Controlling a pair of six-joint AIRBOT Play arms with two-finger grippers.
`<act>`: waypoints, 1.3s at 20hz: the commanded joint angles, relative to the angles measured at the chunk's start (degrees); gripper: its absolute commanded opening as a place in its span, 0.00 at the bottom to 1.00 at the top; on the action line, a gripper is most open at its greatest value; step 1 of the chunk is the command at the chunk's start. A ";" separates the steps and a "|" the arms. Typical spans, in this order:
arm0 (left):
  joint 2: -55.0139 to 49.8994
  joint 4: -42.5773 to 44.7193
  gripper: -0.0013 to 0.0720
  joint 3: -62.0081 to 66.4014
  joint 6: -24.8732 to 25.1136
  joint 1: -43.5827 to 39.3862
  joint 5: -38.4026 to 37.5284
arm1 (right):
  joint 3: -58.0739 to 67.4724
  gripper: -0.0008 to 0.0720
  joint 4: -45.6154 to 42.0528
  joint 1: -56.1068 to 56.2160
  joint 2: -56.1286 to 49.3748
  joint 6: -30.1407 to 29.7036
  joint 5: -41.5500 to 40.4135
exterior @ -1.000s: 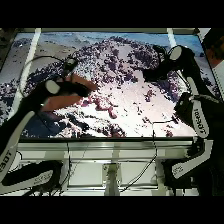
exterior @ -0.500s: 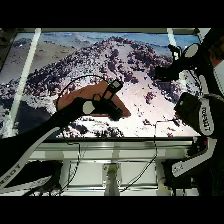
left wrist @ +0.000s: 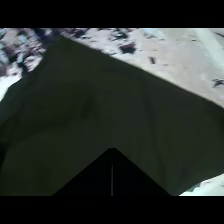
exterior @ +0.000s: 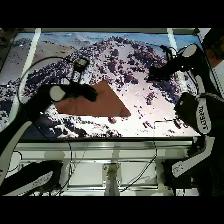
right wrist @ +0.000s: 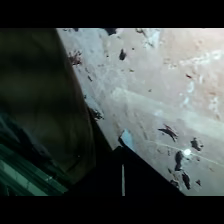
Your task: Fold the clothes and pants, and hang the long-sleeved shirts on hangers.
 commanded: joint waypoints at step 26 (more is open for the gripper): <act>0.31 -6.43 0.03 -1.68 6.36 30.10 1.40 | 12.57 0.02 2.47 18.43 -14.19 -6.38 -5.90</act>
